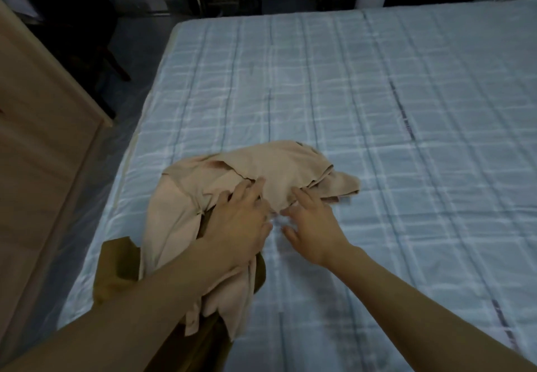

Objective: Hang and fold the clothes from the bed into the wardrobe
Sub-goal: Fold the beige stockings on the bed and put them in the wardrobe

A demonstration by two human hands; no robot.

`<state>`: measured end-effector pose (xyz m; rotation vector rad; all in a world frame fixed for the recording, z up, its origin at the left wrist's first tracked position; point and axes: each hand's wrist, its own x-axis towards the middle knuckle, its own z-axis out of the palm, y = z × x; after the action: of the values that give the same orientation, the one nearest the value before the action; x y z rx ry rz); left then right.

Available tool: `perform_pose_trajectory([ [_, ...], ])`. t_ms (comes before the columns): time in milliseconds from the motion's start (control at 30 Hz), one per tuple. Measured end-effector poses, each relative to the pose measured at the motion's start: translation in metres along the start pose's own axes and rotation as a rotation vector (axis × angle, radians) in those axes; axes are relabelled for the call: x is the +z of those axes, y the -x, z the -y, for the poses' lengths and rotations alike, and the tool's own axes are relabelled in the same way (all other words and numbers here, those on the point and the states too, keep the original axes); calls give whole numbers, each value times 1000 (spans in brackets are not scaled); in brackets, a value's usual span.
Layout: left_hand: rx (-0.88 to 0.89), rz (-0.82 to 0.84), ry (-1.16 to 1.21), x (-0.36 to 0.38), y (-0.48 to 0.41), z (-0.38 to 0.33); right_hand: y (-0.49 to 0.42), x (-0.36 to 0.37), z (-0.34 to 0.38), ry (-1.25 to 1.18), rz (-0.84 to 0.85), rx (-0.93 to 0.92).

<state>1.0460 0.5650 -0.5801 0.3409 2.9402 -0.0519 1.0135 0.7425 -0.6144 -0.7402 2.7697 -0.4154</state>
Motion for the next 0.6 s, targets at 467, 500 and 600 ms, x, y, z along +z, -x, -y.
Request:
perform_pose_trajectory([
  [467,34,-1,98,-24,7,-11,10,-24,18,-240,-105,-108],
  [500,40,-25,127,-35,13,-11,16,-36,22,-272,-137,-135],
  [600,80,-112,251,-72,35,-14,38,-78,34,-334,-199,-202],
])
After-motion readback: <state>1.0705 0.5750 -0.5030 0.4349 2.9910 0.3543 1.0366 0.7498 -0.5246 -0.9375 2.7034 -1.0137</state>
